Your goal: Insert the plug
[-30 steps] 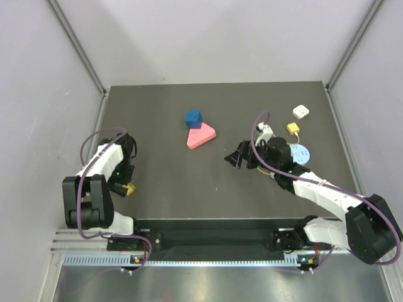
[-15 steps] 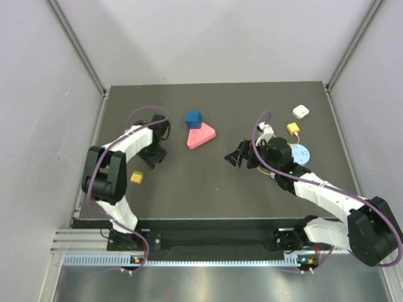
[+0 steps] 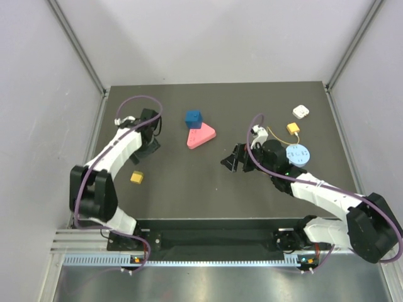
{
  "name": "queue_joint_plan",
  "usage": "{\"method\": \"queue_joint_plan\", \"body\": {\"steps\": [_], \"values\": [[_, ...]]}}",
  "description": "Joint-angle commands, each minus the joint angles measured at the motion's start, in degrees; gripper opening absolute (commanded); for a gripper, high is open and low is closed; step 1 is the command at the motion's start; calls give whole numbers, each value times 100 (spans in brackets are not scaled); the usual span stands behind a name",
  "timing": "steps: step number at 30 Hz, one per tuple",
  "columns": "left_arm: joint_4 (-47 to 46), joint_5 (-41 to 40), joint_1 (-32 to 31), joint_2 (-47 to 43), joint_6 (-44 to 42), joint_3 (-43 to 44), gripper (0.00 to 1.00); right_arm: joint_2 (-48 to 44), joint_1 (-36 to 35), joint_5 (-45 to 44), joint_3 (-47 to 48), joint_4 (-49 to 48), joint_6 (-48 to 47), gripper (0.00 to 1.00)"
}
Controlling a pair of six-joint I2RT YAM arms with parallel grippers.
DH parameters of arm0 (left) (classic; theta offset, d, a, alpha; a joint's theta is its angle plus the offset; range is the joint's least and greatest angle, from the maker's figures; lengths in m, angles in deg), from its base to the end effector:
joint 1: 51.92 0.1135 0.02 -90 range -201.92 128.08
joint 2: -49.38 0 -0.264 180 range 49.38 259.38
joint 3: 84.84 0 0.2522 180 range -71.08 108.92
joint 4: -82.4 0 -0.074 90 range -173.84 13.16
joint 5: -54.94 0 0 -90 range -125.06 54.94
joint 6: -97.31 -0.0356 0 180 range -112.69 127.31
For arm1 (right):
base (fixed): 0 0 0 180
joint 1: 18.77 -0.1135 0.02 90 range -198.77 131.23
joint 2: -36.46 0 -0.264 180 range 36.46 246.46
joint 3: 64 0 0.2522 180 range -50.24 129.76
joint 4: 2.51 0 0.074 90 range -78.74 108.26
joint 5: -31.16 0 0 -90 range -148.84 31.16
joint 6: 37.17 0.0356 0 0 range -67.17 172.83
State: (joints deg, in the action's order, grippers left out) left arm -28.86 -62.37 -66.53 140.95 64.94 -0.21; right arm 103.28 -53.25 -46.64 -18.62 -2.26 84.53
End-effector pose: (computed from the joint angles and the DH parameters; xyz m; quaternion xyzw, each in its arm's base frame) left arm 0.2980 -0.0608 0.2446 -0.3809 0.8862 0.1178 0.2359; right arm 0.2034 0.1488 0.2238 -0.0796 0.8211 0.3785 0.4197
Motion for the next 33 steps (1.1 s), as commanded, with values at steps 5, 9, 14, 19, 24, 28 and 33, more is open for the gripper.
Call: {"method": "queue_joint_plan", "body": {"steps": [5,9,14,19,24,28,33], "values": [[-1532,444,160,-1665,-2647,-1583,77,67,-164,-104,301,-72,-24,100],[-1851,612,853,-2126,-2380,-2095,81,102,-243,-61,371,-46,-32,100],[-1035,702,1768,-1311,-1241,-1814,79,-12,-270,-104,380,25,-85,100],[-1234,1192,1778,-1159,-375,-1962,78,-82,-270,-87,389,51,-85,100],[-1324,1256,1769,-1159,-182,-2025,74,-152,-261,-113,363,121,-173,100],[-1200,1158,1760,-1001,-138,-2138,70,-161,-279,-148,319,95,-182,100],[-1367,1193,1760,-1018,-6,-2428,65,-100,-270,-96,310,34,-121,100]]}}
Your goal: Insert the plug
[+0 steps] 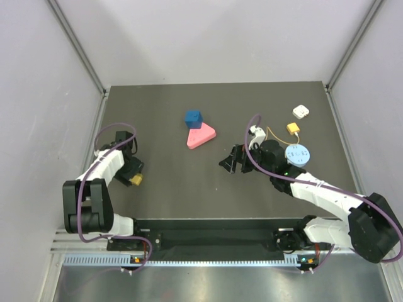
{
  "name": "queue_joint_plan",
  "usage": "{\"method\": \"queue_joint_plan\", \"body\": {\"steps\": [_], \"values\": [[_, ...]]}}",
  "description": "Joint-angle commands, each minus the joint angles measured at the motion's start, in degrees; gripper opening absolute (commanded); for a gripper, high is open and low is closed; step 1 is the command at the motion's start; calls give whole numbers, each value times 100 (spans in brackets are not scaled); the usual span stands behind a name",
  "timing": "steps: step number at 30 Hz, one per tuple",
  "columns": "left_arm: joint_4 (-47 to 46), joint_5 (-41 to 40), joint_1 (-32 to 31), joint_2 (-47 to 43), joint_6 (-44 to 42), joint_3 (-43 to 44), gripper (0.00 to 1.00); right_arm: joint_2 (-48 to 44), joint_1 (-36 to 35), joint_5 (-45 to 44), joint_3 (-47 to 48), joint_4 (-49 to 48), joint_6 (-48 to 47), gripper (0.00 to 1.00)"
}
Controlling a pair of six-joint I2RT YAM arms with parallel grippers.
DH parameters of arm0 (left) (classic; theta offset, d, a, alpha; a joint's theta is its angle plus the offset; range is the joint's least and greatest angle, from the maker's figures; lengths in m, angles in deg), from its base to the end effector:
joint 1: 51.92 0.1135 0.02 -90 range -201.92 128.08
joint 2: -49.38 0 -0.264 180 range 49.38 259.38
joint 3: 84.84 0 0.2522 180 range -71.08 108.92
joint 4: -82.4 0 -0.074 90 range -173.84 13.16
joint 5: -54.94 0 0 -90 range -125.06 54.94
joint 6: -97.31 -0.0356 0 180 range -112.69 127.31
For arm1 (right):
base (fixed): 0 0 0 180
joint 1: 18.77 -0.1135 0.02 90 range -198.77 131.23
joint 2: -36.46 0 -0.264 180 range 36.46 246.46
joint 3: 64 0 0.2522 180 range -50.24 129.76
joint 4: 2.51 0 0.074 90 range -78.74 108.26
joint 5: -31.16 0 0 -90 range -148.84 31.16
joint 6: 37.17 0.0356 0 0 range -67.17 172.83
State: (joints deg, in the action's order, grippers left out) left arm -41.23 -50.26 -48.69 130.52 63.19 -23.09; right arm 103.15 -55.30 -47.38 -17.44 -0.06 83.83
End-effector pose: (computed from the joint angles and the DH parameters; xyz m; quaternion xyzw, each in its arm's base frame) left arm 0.2430 0.0231 0.1856 -0.4994 0.8475 0.0631 0.1683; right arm 0.1990 0.1562 0.2273 -0.0953 0.8241 0.3760 0.4129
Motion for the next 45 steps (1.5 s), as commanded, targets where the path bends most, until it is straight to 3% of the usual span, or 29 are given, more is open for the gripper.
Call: {"method": "queue_joint_plan", "body": {"steps": [1,5,6,10,13,15,16,19,22,26,27,30,35,39,42,45], "values": [[-191,8,-32,24,160,-158,65,-87,-64,-21,192,-179,-51,100],[-472,104,-41,200,47,-246,57,-139,-64,-48,183,-135,-59,100],[-577,201,-41,226,-32,-298,43,-148,-64,-48,183,-135,-77,100],[-1254,877,-295,192,-743,-290,22,-209,-73,-56,131,-56,-103,100],[-1474,1045,-1066,252,-1331,-53,13,-236,-64,-100,87,-29,-103,100],[-1807,1343,-1480,340,-1692,148,13,-236,-64,-109,78,-20,-103,100],[-1913,1875,-1891,393,-1886,219,13,-236,-64,-127,78,-12,-112,100],[-1801,2135,-2597,822,-2493,649,13,-201,-64,-136,69,41,-130,100],[-1476,2319,-2914,1192,-2924,984,17,-175,-64,-39,69,155,-226,100],[-1422,2539,-3038,1307,-3170,994,44,-192,-64,-39,-1,191,-288,100],[-1448,2592,-3038,1281,-3188,950,56,-201,-64,-56,-19,191,-297,100],[-1484,2794,-3038,1141,-3197,949,75,-183,-64,40,-63,59,-419,100],[-1212,2953,-2994,956,-2978,1230,75,-78,-134,339,-177,-695,-1243,100],[-1202,3548,-2609,789,-2530,1275,73,422,-301,690,-99,-1557,-2150,100],[-1728,4340,-1785,482,-1986,908,73,1203,-651,787,393,-1629,-2957,100],[-2852,5079,-976,17,-1072,153,72,2012,-1065,752,981,-1497,-3828,99]]}}
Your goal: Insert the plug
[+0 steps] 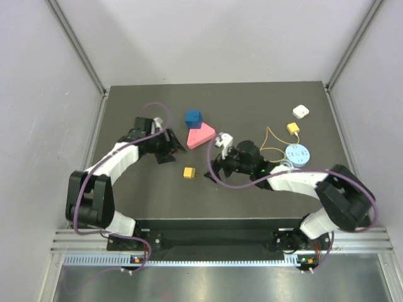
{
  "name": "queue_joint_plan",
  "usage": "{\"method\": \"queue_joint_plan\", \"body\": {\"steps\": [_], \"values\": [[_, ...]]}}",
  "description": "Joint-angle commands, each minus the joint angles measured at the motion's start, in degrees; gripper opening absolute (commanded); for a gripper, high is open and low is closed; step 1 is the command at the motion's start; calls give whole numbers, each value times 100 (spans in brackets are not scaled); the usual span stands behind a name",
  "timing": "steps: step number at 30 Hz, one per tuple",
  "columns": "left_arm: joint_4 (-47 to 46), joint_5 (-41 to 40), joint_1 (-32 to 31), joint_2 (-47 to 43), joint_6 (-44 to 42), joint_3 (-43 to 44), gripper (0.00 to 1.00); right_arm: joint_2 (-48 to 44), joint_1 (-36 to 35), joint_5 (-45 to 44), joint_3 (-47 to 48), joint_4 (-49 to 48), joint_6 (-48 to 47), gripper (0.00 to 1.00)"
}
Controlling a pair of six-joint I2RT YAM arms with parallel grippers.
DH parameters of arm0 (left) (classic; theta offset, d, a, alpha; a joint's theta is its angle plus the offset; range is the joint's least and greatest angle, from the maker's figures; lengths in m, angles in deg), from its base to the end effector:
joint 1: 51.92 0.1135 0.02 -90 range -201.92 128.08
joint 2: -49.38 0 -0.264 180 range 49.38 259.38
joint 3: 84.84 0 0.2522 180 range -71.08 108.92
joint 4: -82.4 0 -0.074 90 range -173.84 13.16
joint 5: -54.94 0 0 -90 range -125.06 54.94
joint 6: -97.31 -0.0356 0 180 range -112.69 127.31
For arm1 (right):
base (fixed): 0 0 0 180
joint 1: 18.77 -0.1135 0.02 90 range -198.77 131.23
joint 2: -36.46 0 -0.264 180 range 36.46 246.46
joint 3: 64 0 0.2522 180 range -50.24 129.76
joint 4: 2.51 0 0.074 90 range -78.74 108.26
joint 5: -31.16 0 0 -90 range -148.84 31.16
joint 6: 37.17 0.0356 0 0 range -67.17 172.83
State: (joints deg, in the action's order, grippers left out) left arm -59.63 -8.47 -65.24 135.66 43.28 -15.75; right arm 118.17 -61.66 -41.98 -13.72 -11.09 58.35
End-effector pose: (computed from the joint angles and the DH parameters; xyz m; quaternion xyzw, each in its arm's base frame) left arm 0.2924 -0.0856 0.2155 -0.1148 0.9240 -0.3209 0.1733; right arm 0.2104 0.2095 0.2013 -0.3408 0.7547 0.3357 0.4489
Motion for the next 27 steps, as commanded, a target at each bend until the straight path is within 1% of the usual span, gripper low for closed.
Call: {"method": "queue_joint_plan", "body": {"steps": [1,2,4,5,6,8,9,11,16,20,23,24,26,27], "values": [[-1336,909,812,-690,1147,-715,72,843,-517,160,664,-524,-1403,99],[-1340,840,918,-761,1167,-821,72,986,-666,72,708,-629,-1613,99],[-1174,559,1103,-867,984,-787,72,1354,-755,36,743,-919,-1747,100],[-946,271,1156,-885,948,-752,72,1478,-799,-42,752,-1173,-1826,100],[-953,233,1252,-885,921,-769,72,1714,-860,-112,813,-1236,-1852,100],[-1206,407,1297,-920,1000,-970,72,1935,-913,-306,919,-1315,-1879,100],[-1303,478,1488,-911,1026,-1041,71,2162,-931,-367,1050,-1342,-1879,100],[-1445,636,1552,-859,1044,-1173,70,2357,-957,-464,1165,-1395,-1888,99],[-1445,883,1622,-525,834,-1200,67,2858,-1028,-412,1499,-1536,-1993,99],[-1445,892,1622,-498,737,-1279,66,3061,-1028,-342,1631,-1571,-2011,96],[-1358,813,1622,-533,614,-1253,65,3140,-1037,-227,1657,-1580,-2028,89],[-1314,795,1622,-542,570,-1227,65,3140,-1028,-219,1649,-1571,-2011,83],[-1138,725,1622,-533,394,-1139,64,3114,-1019,-210,1605,-1588,-1967,77],[-1085,725,1622,-525,289,-1121,64,3088,-1028,-192,1561,-1597,-1958,65]]}}
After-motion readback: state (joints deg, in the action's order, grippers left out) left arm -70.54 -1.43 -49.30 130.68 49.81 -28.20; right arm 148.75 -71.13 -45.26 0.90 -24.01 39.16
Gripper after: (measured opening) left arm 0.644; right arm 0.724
